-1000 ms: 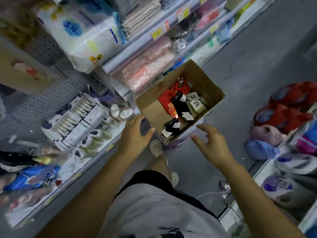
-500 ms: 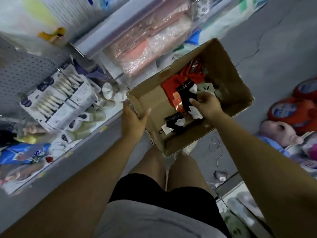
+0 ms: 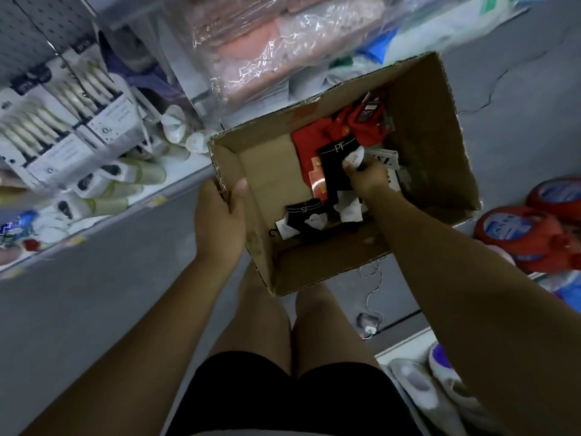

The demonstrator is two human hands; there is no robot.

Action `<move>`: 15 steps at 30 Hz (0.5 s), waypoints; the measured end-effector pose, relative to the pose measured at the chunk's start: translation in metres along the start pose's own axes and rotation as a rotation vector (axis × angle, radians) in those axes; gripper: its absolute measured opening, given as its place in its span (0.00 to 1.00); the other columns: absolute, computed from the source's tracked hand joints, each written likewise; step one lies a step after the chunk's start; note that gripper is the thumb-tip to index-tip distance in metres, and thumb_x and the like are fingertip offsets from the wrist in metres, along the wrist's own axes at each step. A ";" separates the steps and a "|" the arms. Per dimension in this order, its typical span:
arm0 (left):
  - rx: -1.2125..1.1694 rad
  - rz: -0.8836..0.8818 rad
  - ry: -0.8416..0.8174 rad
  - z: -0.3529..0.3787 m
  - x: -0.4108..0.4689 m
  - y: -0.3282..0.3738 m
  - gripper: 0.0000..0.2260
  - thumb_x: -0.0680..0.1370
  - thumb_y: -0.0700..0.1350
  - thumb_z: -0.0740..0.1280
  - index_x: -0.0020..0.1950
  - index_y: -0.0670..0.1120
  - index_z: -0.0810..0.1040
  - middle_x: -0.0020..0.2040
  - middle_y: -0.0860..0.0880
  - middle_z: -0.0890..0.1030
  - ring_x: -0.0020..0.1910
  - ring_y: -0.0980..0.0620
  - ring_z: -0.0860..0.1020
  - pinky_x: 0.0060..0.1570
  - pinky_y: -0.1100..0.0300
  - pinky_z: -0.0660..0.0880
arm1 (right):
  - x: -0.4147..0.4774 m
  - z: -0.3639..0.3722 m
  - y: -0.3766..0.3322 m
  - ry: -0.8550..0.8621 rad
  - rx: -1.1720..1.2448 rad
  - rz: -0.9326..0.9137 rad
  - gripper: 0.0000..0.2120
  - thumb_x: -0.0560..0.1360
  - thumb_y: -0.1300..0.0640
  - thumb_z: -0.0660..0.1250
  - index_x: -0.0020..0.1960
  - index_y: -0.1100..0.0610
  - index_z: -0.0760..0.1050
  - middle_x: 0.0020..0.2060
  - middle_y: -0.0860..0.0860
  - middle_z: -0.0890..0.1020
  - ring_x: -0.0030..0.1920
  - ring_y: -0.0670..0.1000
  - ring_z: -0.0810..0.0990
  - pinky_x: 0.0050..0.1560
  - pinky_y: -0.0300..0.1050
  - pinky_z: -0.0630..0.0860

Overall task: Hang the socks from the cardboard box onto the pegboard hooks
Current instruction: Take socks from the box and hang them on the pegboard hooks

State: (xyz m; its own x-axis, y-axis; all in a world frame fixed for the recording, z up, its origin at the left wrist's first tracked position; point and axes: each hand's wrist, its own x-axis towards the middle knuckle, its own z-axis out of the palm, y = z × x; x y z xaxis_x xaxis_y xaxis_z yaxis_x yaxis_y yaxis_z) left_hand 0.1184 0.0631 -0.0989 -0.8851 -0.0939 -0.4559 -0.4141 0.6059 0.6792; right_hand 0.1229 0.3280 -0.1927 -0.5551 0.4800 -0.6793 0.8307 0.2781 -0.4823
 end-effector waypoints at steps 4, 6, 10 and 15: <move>-0.043 0.149 0.287 -0.001 -0.022 0.009 0.17 0.78 0.57 0.70 0.58 0.50 0.70 0.53 0.47 0.72 0.47 0.52 0.73 0.48 0.64 0.72 | -0.038 -0.023 -0.014 -0.116 0.025 -0.159 0.09 0.82 0.50 0.64 0.49 0.56 0.77 0.43 0.50 0.81 0.47 0.49 0.81 0.45 0.40 0.74; -0.044 0.210 0.267 -0.002 -0.032 0.023 0.19 0.77 0.61 0.70 0.56 0.46 0.75 0.52 0.49 0.72 0.47 0.56 0.72 0.48 0.70 0.70 | -0.061 -0.036 -0.023 -0.194 0.108 -0.209 0.14 0.81 0.46 0.65 0.54 0.56 0.78 0.48 0.50 0.84 0.52 0.49 0.84 0.52 0.47 0.81; 0.040 0.200 -0.131 -0.004 -0.031 0.044 0.30 0.72 0.69 0.65 0.64 0.48 0.78 0.61 0.53 0.75 0.63 0.56 0.72 0.62 0.62 0.69 | -0.102 -0.051 -0.051 -0.432 0.438 -0.141 0.17 0.82 0.48 0.64 0.66 0.58 0.76 0.57 0.56 0.84 0.57 0.55 0.84 0.59 0.55 0.81; 0.114 0.188 -0.359 -0.009 -0.016 0.055 0.17 0.76 0.54 0.74 0.52 0.40 0.80 0.46 0.49 0.79 0.51 0.52 0.77 0.49 0.54 0.73 | -0.108 -0.051 -0.081 -0.599 0.682 -0.103 0.18 0.84 0.53 0.59 0.70 0.61 0.72 0.64 0.60 0.81 0.64 0.59 0.81 0.62 0.56 0.79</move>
State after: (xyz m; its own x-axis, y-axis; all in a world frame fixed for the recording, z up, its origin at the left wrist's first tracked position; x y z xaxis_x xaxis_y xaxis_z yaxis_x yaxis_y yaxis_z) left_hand 0.1082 0.0908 -0.0494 -0.8045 0.2953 -0.5153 -0.2087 0.6718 0.7108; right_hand 0.1174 0.2962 -0.0519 -0.7124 -0.0854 -0.6965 0.6765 -0.3475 -0.6493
